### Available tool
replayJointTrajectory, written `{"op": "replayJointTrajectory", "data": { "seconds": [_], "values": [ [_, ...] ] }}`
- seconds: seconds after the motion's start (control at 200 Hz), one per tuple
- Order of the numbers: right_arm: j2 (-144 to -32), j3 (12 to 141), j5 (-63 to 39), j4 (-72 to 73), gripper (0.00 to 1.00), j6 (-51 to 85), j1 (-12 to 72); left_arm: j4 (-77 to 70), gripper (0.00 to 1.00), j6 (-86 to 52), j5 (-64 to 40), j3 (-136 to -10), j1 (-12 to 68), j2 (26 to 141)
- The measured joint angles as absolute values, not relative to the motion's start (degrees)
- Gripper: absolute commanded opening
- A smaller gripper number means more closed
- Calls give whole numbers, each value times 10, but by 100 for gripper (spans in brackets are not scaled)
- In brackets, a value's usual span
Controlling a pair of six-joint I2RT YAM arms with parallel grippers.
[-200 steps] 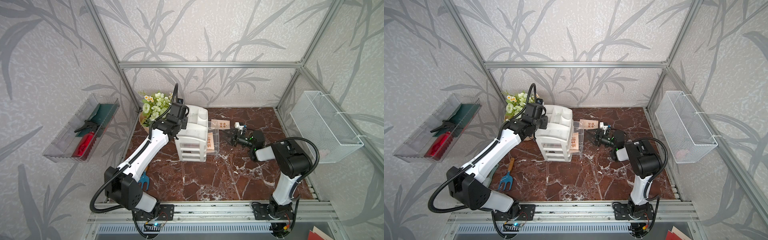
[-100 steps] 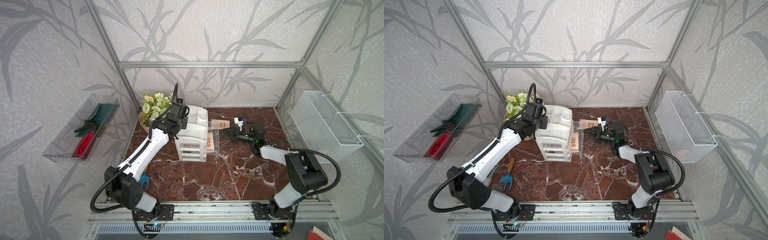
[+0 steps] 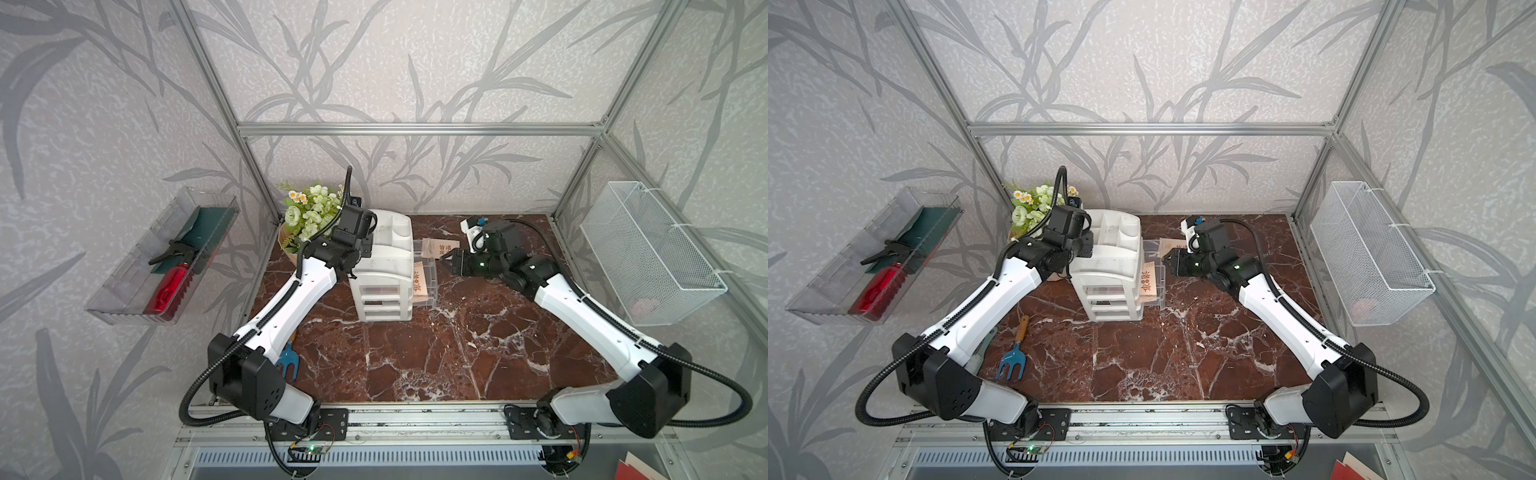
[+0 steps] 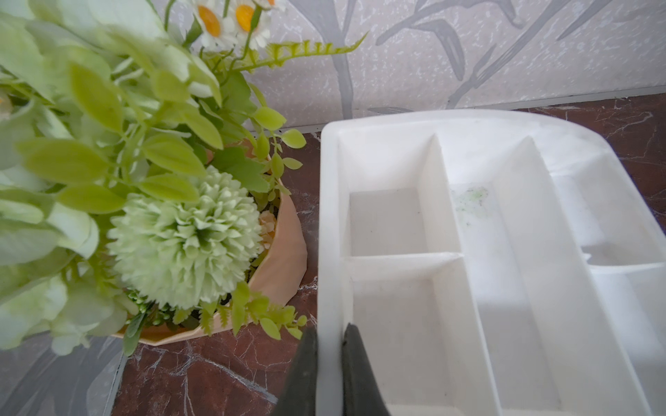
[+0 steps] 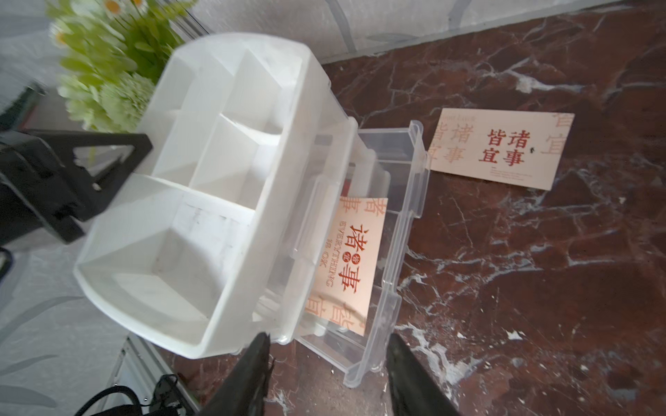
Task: Take the postcards out of the drawer
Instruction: Open the drawer in the storage box.
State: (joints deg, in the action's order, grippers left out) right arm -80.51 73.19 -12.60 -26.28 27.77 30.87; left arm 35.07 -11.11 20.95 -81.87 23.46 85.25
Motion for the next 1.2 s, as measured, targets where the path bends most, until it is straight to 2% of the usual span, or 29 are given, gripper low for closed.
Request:
{"op": "replayJointTrajectory", "data": {
  "seconds": [0.36,0.93,1.2],
  "values": [
    [-929,835,-40,-355,48,249,345,343,0,-111,206,-816,234,851],
    [-1059,922,-9,-390,40,237,346,340,0,-111,201,-815,232,850],
    [-1093,955,4,-394,32,236,346,340,0,-111,200,-813,232,849]
  ]
}}
